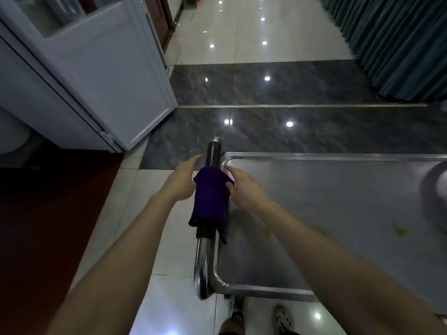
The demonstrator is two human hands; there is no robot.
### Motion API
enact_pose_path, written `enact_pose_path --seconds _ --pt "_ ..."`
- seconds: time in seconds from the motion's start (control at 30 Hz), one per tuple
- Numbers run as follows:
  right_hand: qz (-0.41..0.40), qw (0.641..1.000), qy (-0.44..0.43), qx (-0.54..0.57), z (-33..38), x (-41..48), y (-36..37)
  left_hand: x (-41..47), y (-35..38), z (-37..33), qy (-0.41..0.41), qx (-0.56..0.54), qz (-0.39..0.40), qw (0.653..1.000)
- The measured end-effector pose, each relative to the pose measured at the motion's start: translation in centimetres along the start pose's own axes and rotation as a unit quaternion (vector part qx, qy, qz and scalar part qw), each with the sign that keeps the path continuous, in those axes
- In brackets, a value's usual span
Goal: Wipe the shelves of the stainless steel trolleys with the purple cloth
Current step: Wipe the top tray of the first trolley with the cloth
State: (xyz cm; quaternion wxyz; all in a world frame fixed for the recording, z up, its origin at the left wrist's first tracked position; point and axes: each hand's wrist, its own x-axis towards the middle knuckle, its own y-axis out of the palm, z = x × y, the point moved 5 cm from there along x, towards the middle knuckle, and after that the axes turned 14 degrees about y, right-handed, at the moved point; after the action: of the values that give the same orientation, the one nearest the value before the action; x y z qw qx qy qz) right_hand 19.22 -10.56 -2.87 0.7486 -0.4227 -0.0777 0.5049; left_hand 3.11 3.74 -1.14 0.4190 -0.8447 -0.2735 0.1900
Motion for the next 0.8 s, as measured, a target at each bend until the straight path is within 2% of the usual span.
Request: enact_pose_path --seconds 0.1,0.2,0.43,0.63,0.8 --pt "0.052 0.998 0.030 0.006 0.9 1.8 0.7 1.0 0.4 1.2 0.009 0.004 0.068 0.998" --pt "0.060 0.996 0.062 -0.006 0.9 2.2 0.7 1.4 0.6 2.1 0.008 -0.001 0.062 0.998" --pt "-0.041 0.998 0.039 0.003 -0.9 0.5 -2.6 -0.3 -0.7 0.4 0.050 -0.005 -0.032 0.998" --pt "-0.128 0.991 -0.031 0.013 -0.9 -4.5 -6.6 -2.8 -2.9 -6.0 0.119 0.025 -0.145 0.982" --pt "-0.170 0.983 -0.041 0.050 -4.1 -10.3 -8.5 -6.7 -1.6 -11.6 0.168 0.004 -0.187 0.968"
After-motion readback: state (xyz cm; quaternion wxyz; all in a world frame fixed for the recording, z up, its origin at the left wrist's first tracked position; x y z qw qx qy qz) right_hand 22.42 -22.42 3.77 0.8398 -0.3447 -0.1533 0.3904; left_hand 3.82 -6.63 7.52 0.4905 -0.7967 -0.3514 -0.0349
